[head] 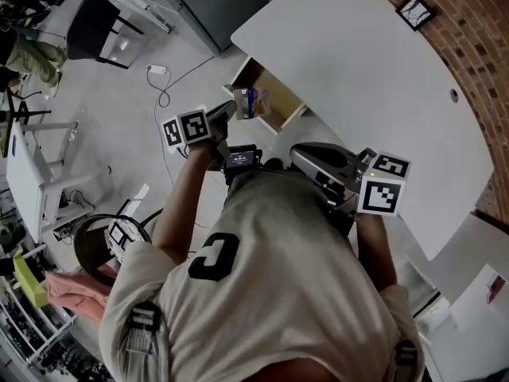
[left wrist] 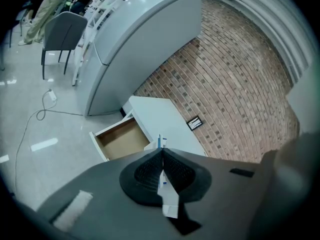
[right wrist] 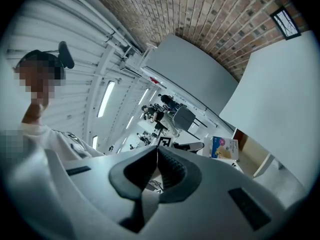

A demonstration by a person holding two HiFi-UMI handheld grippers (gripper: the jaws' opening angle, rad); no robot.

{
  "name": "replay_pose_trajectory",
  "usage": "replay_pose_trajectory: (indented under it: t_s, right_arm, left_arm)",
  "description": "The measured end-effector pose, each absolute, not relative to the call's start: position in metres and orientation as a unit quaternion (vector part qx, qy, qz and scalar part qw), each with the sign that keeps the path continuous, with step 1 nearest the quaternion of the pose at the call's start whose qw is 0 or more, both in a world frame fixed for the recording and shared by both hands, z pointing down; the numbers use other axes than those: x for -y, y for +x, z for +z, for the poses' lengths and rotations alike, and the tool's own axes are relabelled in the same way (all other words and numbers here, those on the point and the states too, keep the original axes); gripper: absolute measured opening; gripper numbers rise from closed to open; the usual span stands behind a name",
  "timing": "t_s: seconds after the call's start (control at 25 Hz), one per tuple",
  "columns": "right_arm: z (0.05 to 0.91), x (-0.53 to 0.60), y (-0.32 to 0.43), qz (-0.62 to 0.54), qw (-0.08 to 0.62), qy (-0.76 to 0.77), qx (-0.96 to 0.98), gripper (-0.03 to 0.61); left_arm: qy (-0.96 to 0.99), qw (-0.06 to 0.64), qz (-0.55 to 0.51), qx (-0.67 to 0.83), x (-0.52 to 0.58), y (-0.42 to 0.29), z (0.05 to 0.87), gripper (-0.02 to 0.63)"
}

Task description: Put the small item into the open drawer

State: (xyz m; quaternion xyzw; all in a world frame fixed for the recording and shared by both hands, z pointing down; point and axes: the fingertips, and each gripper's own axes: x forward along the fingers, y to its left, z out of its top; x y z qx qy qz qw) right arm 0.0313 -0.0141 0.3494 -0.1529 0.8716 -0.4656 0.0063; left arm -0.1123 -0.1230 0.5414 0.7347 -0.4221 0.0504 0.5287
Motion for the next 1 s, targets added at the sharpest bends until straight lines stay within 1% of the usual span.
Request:
replay_pose_trajectory:
  t_s: [0.64, 0.84, 1.0]
  right_arm:
    - [0.365, 0.023, 0.052, -0.490, 0.001, -0.046, -0.871, 0.006]
    - [0.366, 0.029, 0.056, -0.493, 0.019, -0.058, -0.868, 0.005]
    - [0.368, 0.036, 0.054, -0.487, 0.020, -0.085, -0.869, 0.005]
  left_arm:
    - [0.708, 0.503, 0.124, 0.480, 0.109, -0.097, 0.536, 0.003]
    - [0.707, 0.503, 0.144, 0.476, 0.112, -0.100, 0.539, 0.003]
    - [0.718, 0.501, 0.160, 0.457, 0.125, -0.100, 0.545, 0.003]
